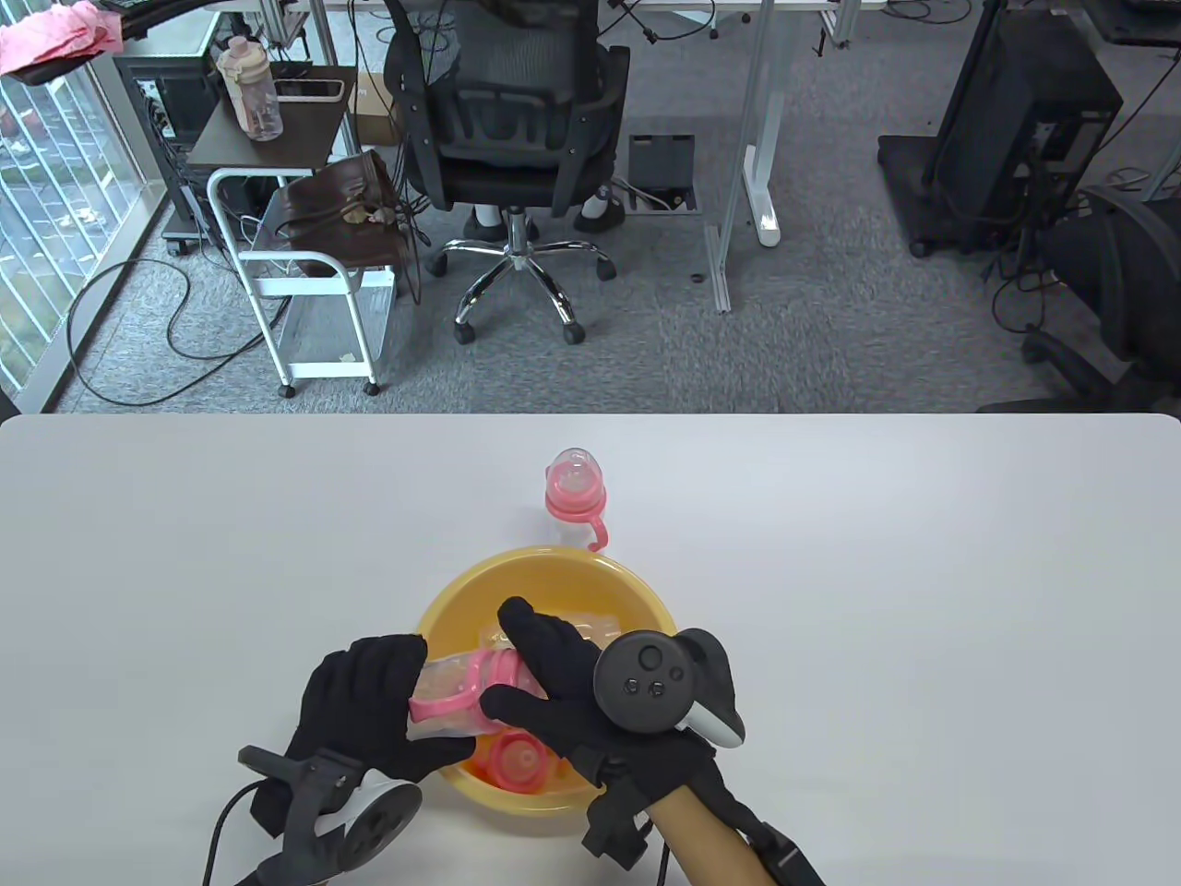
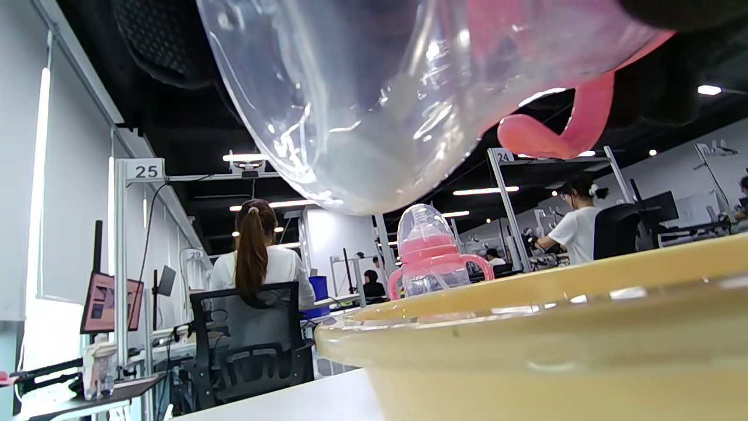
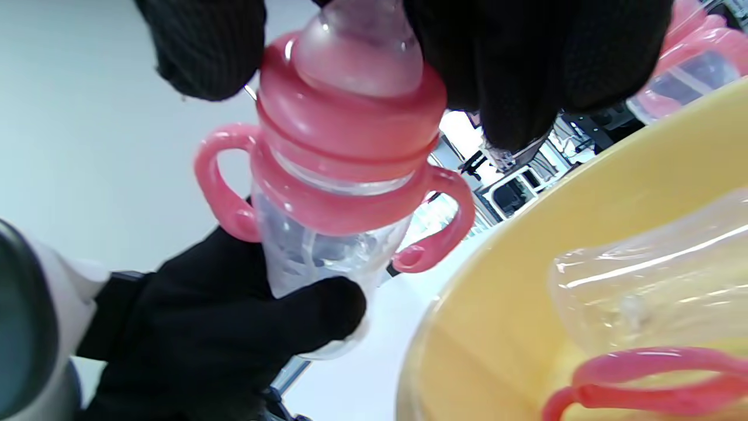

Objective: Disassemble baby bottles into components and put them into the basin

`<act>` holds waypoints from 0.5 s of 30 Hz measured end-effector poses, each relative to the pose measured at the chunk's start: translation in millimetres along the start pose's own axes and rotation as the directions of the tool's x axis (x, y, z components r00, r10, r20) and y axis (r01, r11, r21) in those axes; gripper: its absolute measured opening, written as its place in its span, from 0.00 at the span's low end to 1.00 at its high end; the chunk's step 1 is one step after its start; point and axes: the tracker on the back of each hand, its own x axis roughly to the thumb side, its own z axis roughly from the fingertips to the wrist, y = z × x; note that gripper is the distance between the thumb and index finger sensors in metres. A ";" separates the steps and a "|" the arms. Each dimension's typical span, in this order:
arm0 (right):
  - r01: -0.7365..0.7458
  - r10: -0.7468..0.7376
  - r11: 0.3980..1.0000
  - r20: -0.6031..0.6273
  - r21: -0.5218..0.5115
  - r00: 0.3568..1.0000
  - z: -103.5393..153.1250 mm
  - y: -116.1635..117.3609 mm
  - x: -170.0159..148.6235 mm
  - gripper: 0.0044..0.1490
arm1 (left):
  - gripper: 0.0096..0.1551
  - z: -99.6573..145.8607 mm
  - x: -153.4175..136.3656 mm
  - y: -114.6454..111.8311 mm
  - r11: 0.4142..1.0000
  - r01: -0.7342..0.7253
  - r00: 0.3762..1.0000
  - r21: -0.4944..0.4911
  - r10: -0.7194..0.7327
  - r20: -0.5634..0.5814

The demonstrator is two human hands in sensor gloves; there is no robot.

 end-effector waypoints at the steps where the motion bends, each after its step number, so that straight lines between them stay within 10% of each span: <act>1: 0.000 0.000 1.000 0.001 0.025 1.000 -0.6 0.4 0.4 0.52 | 0.61 -0.2 0.2 -0.6 1.000 0.001 1.000 -0.007 -0.001 0.003; 15: 0.011 -0.008 0.999 0.054 -0.051 0.999 -1.2 -2.9 3.8 0.52 | 0.61 -2.4 -6.5 -3.5 0.998 -0.030 0.999 -0.052 0.028 -0.042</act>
